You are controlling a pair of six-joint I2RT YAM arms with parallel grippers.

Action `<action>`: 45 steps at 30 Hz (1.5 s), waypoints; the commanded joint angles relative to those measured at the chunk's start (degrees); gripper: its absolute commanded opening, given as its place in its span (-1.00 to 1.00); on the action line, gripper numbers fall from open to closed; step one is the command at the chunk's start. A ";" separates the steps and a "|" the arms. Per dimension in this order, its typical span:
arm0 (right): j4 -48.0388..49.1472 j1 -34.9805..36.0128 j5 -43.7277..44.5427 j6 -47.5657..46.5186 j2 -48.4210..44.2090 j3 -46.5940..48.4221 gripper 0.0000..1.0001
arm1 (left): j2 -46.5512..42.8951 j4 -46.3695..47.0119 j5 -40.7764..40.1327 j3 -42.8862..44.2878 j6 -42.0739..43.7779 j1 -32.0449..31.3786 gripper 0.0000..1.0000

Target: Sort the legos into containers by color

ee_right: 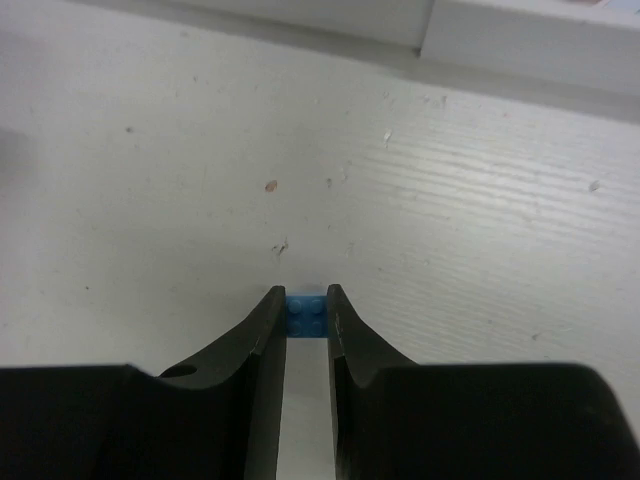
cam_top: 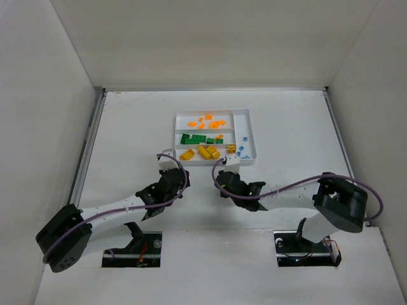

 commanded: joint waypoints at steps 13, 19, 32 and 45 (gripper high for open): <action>5.99 -27.66 -1.19 -5.88 0.69 10.45 -0.41 | 1.07 1.37 -0.61 6.30 1.18 -3.61 -0.72; 6.70 -28.99 -1.81 -6.76 -2.54 10.37 0.01 | 5.55 2.77 -0.17 10.43 2.59 -4.67 -0.71; -2.78 -31.79 3.11 -2.28 -33.73 -9.04 -0.55 | 32.26 11.47 5.19 32.21 10.33 -4.58 -0.71; 2.83 -33.38 -1.81 1.94 -36.83 -16.17 -0.47 | 53.11 4.54 8.44 60.35 14.46 -2.73 -0.29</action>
